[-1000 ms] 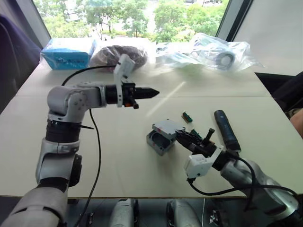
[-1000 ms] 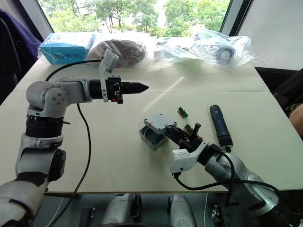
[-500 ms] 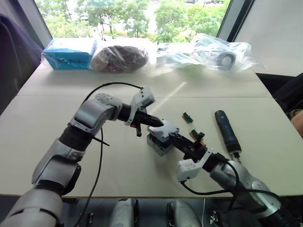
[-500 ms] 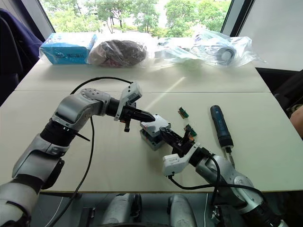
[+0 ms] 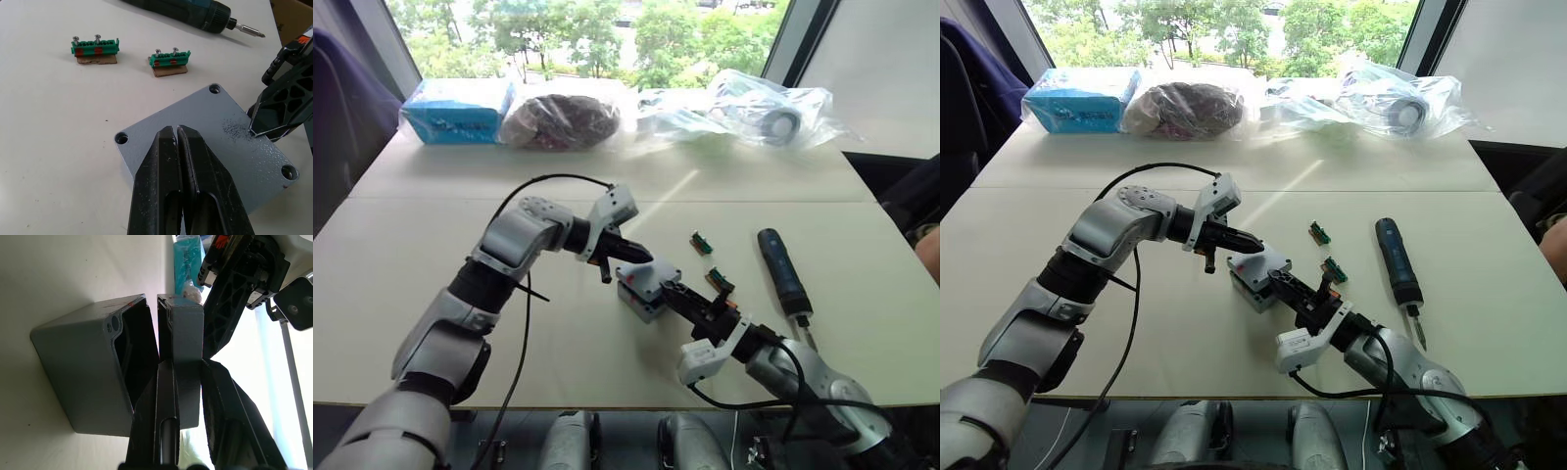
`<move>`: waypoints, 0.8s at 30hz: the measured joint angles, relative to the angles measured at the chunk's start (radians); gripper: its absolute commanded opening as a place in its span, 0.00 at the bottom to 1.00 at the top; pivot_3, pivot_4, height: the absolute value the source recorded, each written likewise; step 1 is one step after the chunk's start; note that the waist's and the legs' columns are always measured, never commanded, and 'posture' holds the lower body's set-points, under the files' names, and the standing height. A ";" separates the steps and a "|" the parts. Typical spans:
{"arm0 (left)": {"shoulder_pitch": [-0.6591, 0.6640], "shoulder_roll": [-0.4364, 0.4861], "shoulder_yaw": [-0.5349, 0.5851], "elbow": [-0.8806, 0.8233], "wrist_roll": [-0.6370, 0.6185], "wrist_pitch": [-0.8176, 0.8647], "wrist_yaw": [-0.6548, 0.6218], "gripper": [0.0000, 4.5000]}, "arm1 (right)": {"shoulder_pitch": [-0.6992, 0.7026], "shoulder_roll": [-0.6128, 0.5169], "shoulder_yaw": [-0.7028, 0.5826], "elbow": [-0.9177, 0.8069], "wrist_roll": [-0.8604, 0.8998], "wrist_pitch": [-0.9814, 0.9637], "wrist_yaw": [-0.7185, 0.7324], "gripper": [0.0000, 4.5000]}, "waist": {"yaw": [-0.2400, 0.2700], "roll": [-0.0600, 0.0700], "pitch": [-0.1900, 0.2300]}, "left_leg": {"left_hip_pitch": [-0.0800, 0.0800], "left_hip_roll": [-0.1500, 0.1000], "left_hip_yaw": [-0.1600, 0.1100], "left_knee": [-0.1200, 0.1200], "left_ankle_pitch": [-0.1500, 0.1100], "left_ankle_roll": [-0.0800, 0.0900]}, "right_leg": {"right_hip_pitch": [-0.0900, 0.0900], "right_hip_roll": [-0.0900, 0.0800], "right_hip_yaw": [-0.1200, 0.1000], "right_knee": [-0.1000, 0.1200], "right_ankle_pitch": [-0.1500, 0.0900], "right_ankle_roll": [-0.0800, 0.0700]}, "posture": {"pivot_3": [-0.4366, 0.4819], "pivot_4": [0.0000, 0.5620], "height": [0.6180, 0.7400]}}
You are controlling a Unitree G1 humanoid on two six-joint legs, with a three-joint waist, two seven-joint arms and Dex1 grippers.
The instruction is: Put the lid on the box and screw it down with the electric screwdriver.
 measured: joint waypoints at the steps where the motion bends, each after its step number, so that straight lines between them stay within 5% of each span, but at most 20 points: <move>1: 0.000 -0.001 0.005 0.000 0.000 0.000 0.001 0.02 | 0.009 0.004 -0.006 -0.002 -0.009 -0.001 -0.006 0.03 | 0.000 0.000 0.000 | 0.000 0.000 0.000 0.000 0.000 0.000 | 0.000 0.000 0.000 0.000 0.000 0.000 | 0.48 0.27 1.00; 24: 0.040 -0.008 -0.016 -0.046 0.038 -0.007 -0.009 0.02 | 0.056 0.068 -0.018 -0.015 -0.126 0.010 -0.038 0.03 | 0.000 0.000 0.000 | 0.001 0.000 0.000 0.000 0.000 0.000 | 0.001 0.000 0.000 0.000 0.000 0.000 | 0.48 0.27 1.00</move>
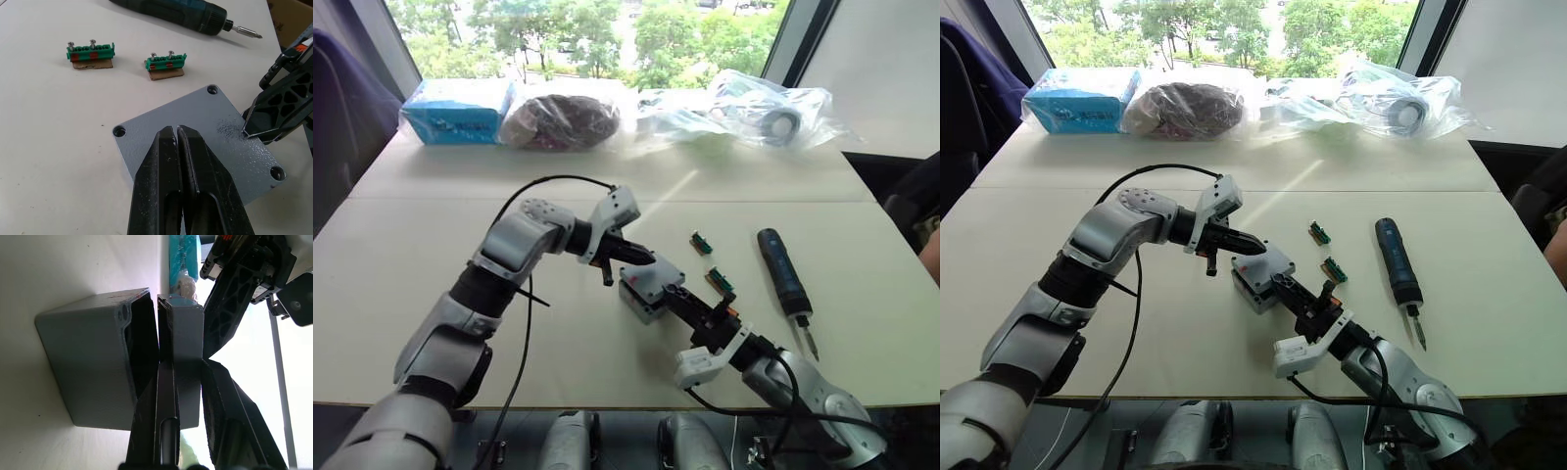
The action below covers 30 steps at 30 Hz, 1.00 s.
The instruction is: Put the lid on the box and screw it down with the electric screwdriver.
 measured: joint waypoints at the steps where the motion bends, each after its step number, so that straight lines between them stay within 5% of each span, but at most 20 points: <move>1: 0.001 -0.001 -0.002 0.000 0.003 -0.005 -0.001 0.02 | 0.002 0.000 0.000 0.000 -0.001 0.000 0.000 0.03 | 0.000 0.000 0.000 | 0.000 0.000 0.000 0.000 0.000 0.000 | 0.000 0.000 0.000 0.000 0.000 0.000 | 0.48 0.27 1.00; 7: 0.001 -0.001 -0.017 -0.002 0.045 -0.056 -0.014 0.02 | 0.005 0.007 0.001 -0.001 -0.009 0.001 0.001 0.03 | 0.001 0.000 0.000 | 0.001 0.000 0.000 0.000 0.000 0.000 | 0.001 0.000 0.000 0.000 0.000 0.000 | 0.48 0.27 1.00; 8: 0.001 -0.001 -0.024 -0.003 0.060 -0.071 -0.017 0.00 | 0.006 0.008 0.001 -0.001 -0.009 0.001 0.003 0.25 | 0.001 0.000 0.000 | 0.001 0.000 0.000 0.000 0.000 0.000 | 0.001 0.000 0.000 0.000 0.000 0.000 | 0.48 0.27 1.00; 17: 0.045 -0.008 -0.075 -0.038 0.140 -0.173 -0.019 0.00 | 0.039 0.011 -0.021 -0.025 0.002 0.005 -0.004 0.97 | 0.001 -0.001 -0.005 | 0.017 0.000 0.000 -0.002 -0.002 0.003 | 0.017 0.000 0.000 -0.002 -0.003 -0.003 | 0.48 0.27 1.00; 30: 0.092 -0.037 -0.085 -0.041 0.200 -0.279 -0.017 0.00 | 0.105 -0.002 -0.073 -0.067 0.006 -0.011 0.004 0.97 | 0.005 -0.003 -0.015 | 0.018 -0.002 0.000 -0.002 -0.007 0.010 | 0.020 -0.003 0.000 -0.003 -0.004 -0.003 | 0.48 0.27 1.00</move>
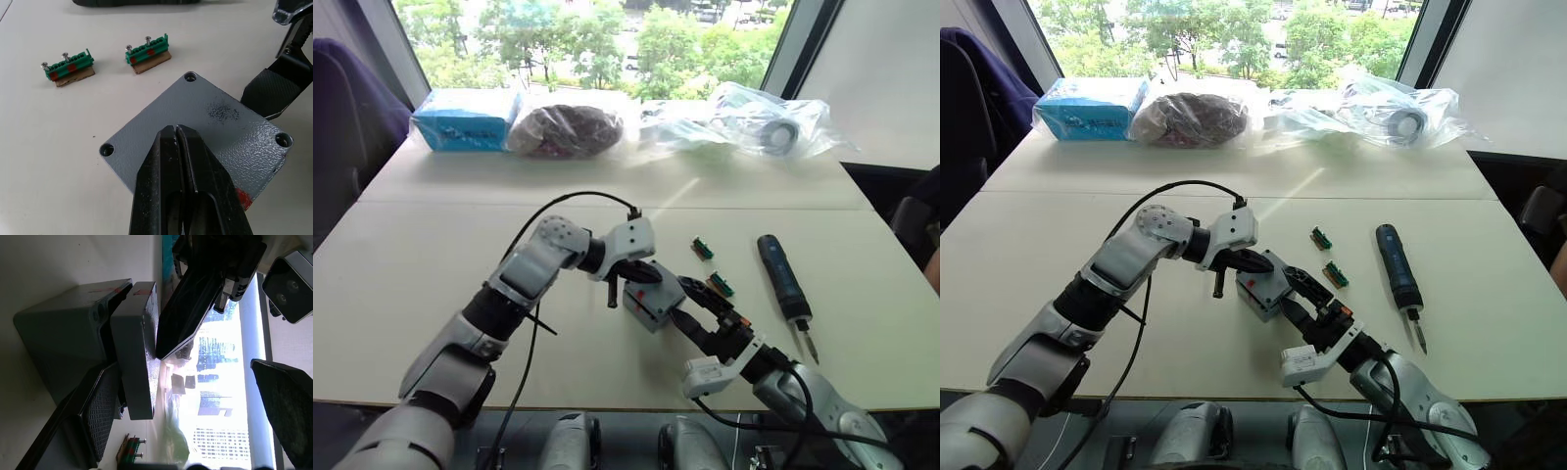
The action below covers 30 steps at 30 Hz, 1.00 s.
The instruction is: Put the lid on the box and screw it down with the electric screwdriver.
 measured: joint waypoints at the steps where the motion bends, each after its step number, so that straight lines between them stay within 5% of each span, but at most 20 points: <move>1: 0.004 -0.001 0.000 0.000 0.003 -0.004 -0.001 0.00 | 0.001 0.000 -0.002 0.000 0.003 -0.002 0.003 0.97 | 0.000 0.000 0.000 | 0.000 0.000 0.000 0.000 0.000 0.000 | 0.000 0.000 0.000 0.000 0.000 0.000 | 0.48 0.27 1.00; 21: 0.035 0.004 -0.017 0.000 0.103 -0.175 0.001 0.00 | 0.026 -0.010 -0.044 -0.001 0.059 -0.052 0.039 0.97 | 0.000 0.000 -0.009 | 0.003 0.000 0.000 0.000 -0.003 0.005 | 0.003 0.000 0.000 -0.001 -0.001 0.000 | 0.48 0.27 1.00; 30: 0.053 0.004 -0.016 0.000 0.131 -0.190 0.018 0.00 | 0.023 -0.045 -0.056 -0.032 0.220 -0.052 0.197 0.97 | -0.002 -0.001 -0.013 | 0.017 0.000 0.000 0.000 -0.011 0.005 | 0.017 -0.001 0.000 -0.002 -0.009 -0.004 | 0.48 0.27 1.00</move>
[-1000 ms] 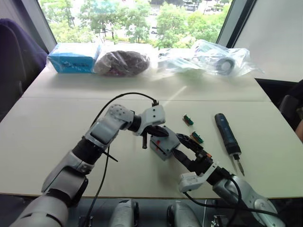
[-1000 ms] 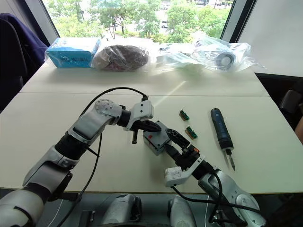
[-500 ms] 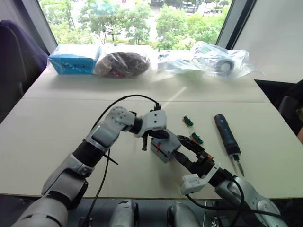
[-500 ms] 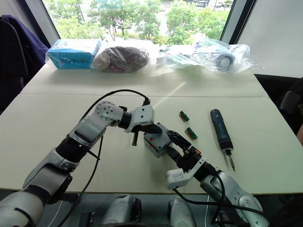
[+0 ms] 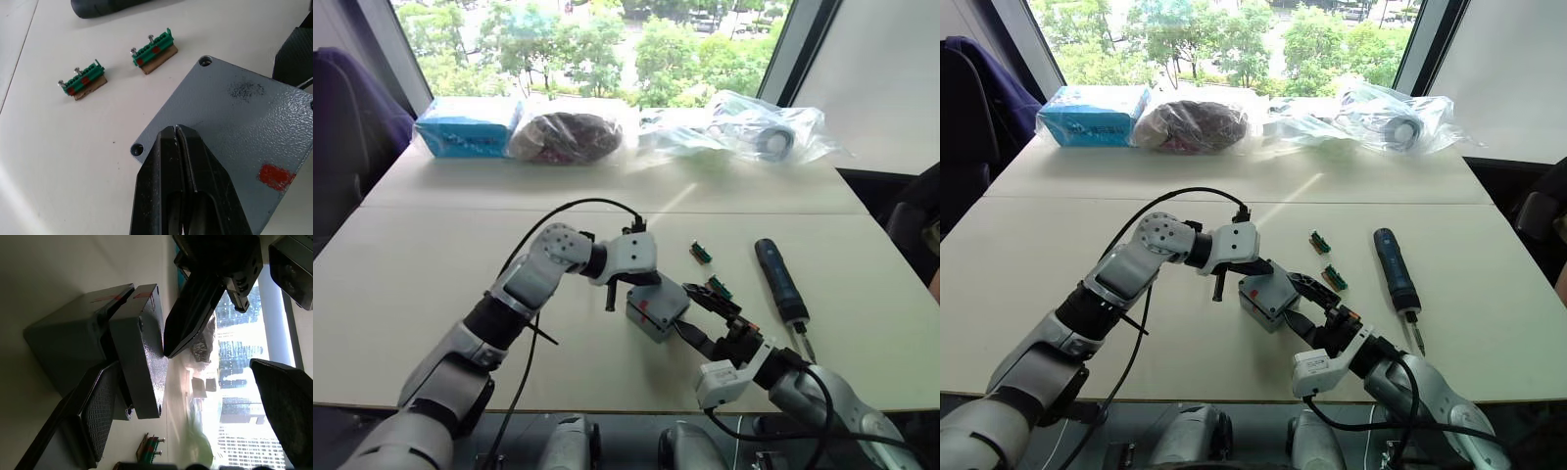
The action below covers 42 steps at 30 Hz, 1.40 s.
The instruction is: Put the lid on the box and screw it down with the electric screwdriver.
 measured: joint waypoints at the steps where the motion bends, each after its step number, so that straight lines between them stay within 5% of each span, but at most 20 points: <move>1: 0.004 0.001 0.000 0.000 0.006 0.000 0.002 0.00 | -0.004 -0.003 -0.001 -0.027 0.037 -0.003 0.019 0.97 | -0.002 0.001 -0.002 | 0.001 0.000 0.000 0.000 -0.001 -0.001 | 0.001 0.000 0.000 0.000 0.000 0.000 | 0.48 0.27 1.00; 10: 0.029 -0.008 0.008 -0.009 0.018 0.010 0.004 0.00 | -0.005 -0.031 -0.067 -0.082 0.150 -0.023 0.083 0.97 | -0.002 -0.003 -0.013 | 0.012 0.002 0.000 -0.002 -0.006 -0.004 | 0.006 -0.004 0.001 0.000 -0.006 -0.004 | 0.48 0.27 1.00; 17: 0.092 -0.026 0.085 -0.070 -0.116 0.128 -0.034 0.00 | 0.015 0.003 -0.085 -0.078 0.170 -0.027 0.081 0.97 | -0.003 0.000 -0.008 | 0.009 0.002 0.001 -0.003 -0.006 -0.004 | 0.003 -0.006 0.001 0.000 -0.006 -0.005 | 0.48 0.27 1.00; 23: 0.100 -0.022 0.165 -0.149 -0.259 0.301 -0.044 0.00 | 0.017 0.031 -0.089 -0.075 0.199 -0.018 0.081 0.61 | -0.003 0.005 0.002 | -0.008 0.001 0.001 -0.001 -0.005 -0.006 | -0.012 -0.006 0.001 0.005 -0.005 -0.004 | 0.48 0.27 1.00; 30: -0.006 -0.022 0.320 -0.161 -0.403 0.457 0.017 0.00 | 0.014 0.061 -0.099 -0.078 0.377 0.081 0.153 0.01 | -0.003 0.003 0.010 | -0.008 0.001 0.001 -0.001 -0.004 -0.006 | -0.012 0.000 0.001 0.004 -0.005 -0.004 | 0.48 0.27 1.00; 42: -0.022 0.113 0.223 0.103 -0.271 0.291 -0.056 0.00 | 0.130 0.056 -0.119 -0.292 0.939 0.679 0.369 0.01 | 0.000 0.004 0.014 | -0.009 0.003 0.001 -0.002 -0.005 -0.006 | -0.013 0.000 0.001 0.004 -0.005 -0.004 | 0.48 0.27 1.00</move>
